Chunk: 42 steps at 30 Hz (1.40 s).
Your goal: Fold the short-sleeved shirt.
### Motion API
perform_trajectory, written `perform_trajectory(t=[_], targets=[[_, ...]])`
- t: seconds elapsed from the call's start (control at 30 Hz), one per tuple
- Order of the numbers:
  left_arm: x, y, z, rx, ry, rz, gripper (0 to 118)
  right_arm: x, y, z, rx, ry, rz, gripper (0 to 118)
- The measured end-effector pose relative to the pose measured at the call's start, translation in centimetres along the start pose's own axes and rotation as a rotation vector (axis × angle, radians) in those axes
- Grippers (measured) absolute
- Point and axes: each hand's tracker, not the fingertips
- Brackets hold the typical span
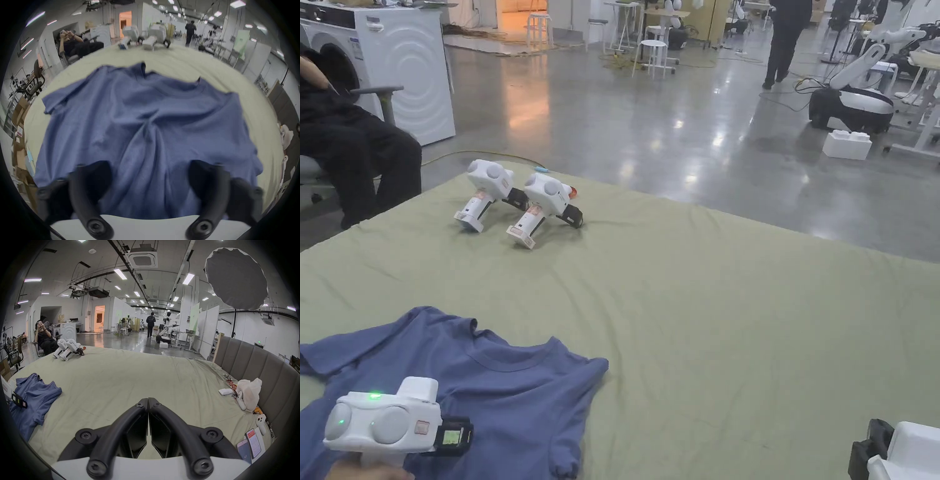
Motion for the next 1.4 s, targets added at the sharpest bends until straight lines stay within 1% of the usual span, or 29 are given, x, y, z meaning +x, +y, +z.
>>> perform_trajectory(t=[0.03,0.07,0.13,0.17,0.23,0.27,0.3,0.37,0.4,0.53,0.67,0.7,0.8,0.93,1.13,1.23,1.4], targets=[[0.6,-0.2,-0.2,-0.003,0.058,-0.025,80,0.0,-0.1,0.0,-0.006,0.000,0.004,0],[1.2,-0.3,0.6,0.064,0.053,-0.042,76,0.0,-0.3,-0.1,-0.015,0.002,0.012,0],[0.9,-0.3,0.4,0.077,0.029,-0.045,68,0.0,-0.6,-0.1,-0.021,0.004,0.026,0],[1.2,-0.4,0.7,0.096,0.034,-0.074,49,0.0,-0.7,-0.1,-0.022,0.002,0.032,0],[1.3,-1.1,0.8,0.117,0.081,-0.110,18,0.0,-0.8,-0.1,-0.032,0.003,0.041,0],[1.0,-1.3,0.7,0.117,0.082,-0.106,3,-0.1,-0.9,-0.2,-0.036,0.006,0.041,0],[0.5,-1.4,0.7,0.121,0.068,-0.081,2,-0.1,-1.0,-0.2,-0.038,0.008,0.041,0],[-0.6,-1.4,0.6,0.134,0.025,0.013,1,-0.3,-1.1,-0.1,-0.040,0.010,0.040,0],[-0.9,-1.4,0.7,0.138,0.017,0.033,0,-0.4,-1.1,0.0,-0.040,0.013,0.039,0],[-1.0,-1.8,2.2,0.245,0.012,-0.021,0,-0.6,-1.1,0.2,-0.038,0.019,0.034,0],[-2.3,-1.0,4.8,0.355,-0.062,0.082,0,-0.6,-0.8,0.4,-0.029,0.023,0.022,0],[-2.6,-0.8,5.5,0.379,-0.064,0.093,0,-0.6,-0.7,0.4,-0.026,0.024,0.020,0],[-2.4,0.0,7.8,0.452,-0.061,0.066,0,-0.7,-0.4,0.6,-0.017,0.029,0.015,0],[-2.8,1.6,10.5,0.554,-0.092,0.111,0,-0.8,-0.1,0.8,-0.005,0.031,0.006,0],[-0.4,5.3,16.0,0.699,-0.147,0.029,0,-0.4,0.4,1.2,0.014,0.034,-0.016,0],[2.3,7.1,18.5,0.755,-0.188,-0.029,0,0.1,0.8,1.6,0.031,0.030,-0.032,0],[7.2,9.3,21.4,0.834,-0.304,-0.123,0,1.5,1.4,2.5,0.060,0.018,-0.057,0]])
